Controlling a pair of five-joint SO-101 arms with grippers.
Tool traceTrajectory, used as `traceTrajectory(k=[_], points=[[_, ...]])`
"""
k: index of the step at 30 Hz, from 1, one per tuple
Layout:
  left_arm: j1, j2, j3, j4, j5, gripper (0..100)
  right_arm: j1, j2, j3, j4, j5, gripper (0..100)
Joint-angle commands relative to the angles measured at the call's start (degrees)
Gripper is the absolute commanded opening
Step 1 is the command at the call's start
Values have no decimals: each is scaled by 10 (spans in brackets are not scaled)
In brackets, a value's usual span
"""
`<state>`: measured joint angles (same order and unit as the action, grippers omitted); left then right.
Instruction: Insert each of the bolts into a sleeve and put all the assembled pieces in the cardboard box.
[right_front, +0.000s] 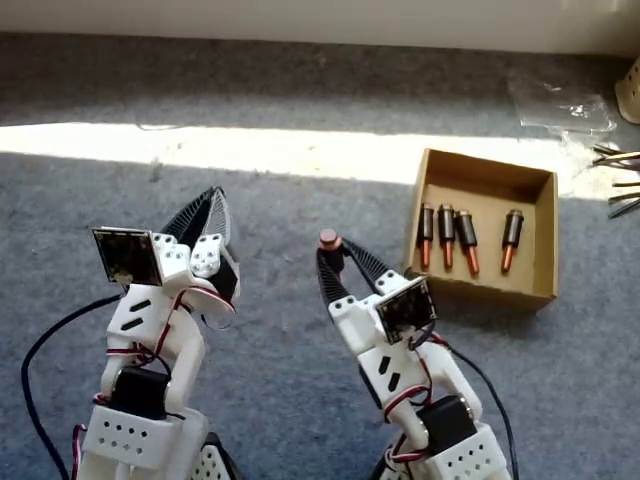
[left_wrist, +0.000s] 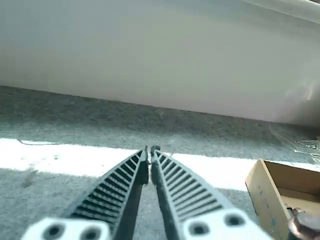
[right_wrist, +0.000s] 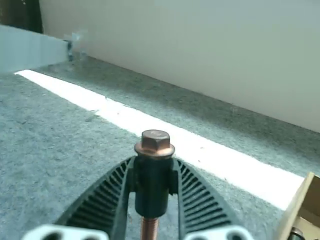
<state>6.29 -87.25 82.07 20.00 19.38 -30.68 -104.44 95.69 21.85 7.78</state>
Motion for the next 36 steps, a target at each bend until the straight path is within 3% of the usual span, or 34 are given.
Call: traceTrajectory(k=[1, 9, 14, 17, 23, 31, 36], points=[[-4, -6, 11, -13, 4, 5, 43, -7, 59, 1, -4, 4], [-6, -5, 34, -13, 2, 10, 147, -5, -86, 184, -4, 4], [-4, -5, 44, -13, 2, 11, 275, 2, -144, 201, 3, 4], [-4, -5, 45, -13, 2, 11, 341, 40, -167, 218, 46, 4], [-5, -5, 48, -13, 2, 11, 358, 226, -273, 218, 98, 4], [-7, -5, 61, -13, 1, 11, 360, 529, -442, 218, 100, 4], [-7, -5, 61, -13, 1, 11, 401, 713, -553, 218, 100, 4]])
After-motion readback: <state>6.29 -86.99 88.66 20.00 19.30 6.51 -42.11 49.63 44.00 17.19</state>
